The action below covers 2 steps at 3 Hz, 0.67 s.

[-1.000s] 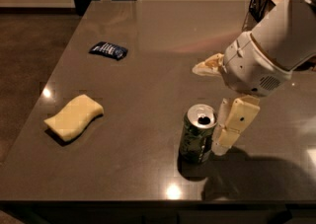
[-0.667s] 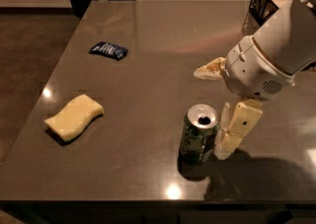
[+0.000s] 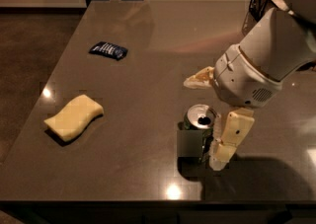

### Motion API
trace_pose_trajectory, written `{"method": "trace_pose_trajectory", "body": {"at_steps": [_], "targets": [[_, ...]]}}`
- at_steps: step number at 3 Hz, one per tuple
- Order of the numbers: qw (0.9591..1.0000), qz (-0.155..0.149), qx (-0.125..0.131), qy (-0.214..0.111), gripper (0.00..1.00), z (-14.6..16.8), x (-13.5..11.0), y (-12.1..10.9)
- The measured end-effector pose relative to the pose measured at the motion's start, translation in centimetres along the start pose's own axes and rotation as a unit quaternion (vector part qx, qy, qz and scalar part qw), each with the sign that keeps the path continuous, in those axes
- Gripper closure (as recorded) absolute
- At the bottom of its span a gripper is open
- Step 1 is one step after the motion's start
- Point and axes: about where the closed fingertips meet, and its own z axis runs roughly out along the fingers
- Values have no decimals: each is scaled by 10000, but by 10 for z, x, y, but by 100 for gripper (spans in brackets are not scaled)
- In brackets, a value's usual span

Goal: Move green can near rxbar blueberry

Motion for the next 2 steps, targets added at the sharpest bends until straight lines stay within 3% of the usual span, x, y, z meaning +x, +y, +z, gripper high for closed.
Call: {"method": "trace_pose_trajectory", "body": {"at_steps": [1,2], "targets": [[9999,-55,-100,-18,19,4,-2,0],[9999,-119,-40,-50,42,-2,-5,1]]}}
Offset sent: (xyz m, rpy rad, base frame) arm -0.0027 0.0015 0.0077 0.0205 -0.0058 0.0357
